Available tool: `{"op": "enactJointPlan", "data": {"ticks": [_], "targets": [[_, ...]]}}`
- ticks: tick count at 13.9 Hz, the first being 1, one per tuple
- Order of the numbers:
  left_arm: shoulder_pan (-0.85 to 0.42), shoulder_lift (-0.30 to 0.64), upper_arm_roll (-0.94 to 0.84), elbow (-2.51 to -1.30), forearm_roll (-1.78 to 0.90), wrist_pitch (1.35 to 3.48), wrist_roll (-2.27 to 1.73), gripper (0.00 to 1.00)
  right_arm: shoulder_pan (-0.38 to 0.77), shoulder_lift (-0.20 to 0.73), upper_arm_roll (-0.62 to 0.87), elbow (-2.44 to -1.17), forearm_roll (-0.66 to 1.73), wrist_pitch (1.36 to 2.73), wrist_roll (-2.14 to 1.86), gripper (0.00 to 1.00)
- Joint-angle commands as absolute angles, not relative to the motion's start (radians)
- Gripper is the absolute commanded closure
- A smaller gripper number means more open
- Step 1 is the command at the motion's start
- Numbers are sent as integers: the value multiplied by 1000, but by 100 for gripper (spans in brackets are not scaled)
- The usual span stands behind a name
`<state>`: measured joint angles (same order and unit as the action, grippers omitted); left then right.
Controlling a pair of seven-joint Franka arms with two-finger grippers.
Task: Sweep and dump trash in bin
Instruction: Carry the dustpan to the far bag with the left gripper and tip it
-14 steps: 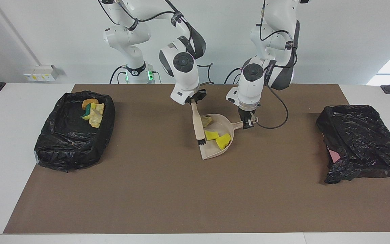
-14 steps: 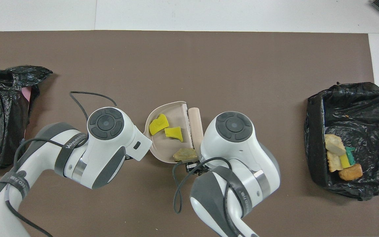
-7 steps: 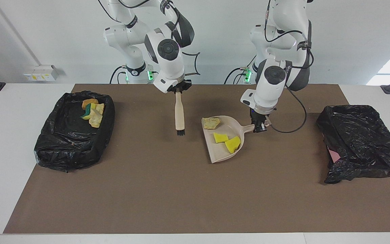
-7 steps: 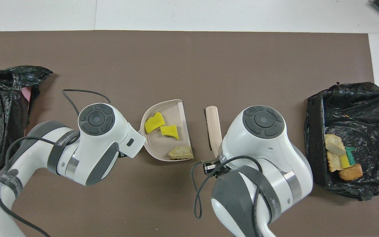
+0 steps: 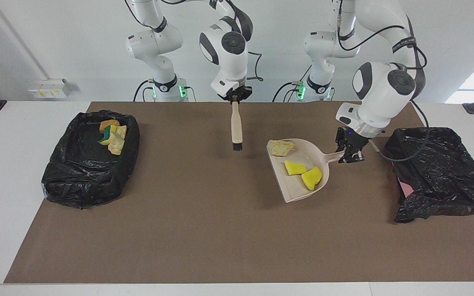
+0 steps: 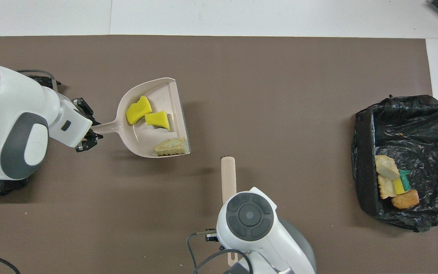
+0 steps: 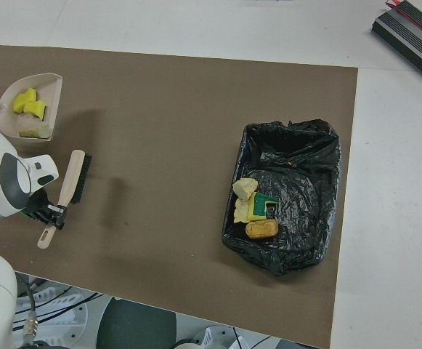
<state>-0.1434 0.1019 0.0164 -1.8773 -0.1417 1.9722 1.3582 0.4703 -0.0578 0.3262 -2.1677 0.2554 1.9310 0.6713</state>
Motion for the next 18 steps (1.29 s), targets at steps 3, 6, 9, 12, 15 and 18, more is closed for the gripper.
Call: {"op": "enactJointPlan", "data": {"ticks": [3, 6, 9, 12, 15, 18], "targets": [[53, 95, 6, -1839, -241, 1893, 1644, 100, 563, 24, 327, -2187, 281, 2014, 741, 100], [156, 100, 6, -1832, -267, 1870, 1787, 100, 590, 63, 327, -2187, 281, 2084, 799, 100], [257, 109, 9, -1793, -253, 1833, 1906, 100, 610, 103, 327, -2187, 281, 2143, 834, 100], [339, 150, 12, -1705, -201, 1809, 1977, 100, 612, 106, 327, -2189, 281, 2163, 812, 97], [420, 230, 15, -1545, -68, 1752, 2058, 100, 609, 110, 325, -2187, 262, 2164, 747, 11], [463, 274, 20, -1470, 27, 1775, 2060, 100, 595, 138, 318, -2155, 191, 2166, 722, 0]]}}
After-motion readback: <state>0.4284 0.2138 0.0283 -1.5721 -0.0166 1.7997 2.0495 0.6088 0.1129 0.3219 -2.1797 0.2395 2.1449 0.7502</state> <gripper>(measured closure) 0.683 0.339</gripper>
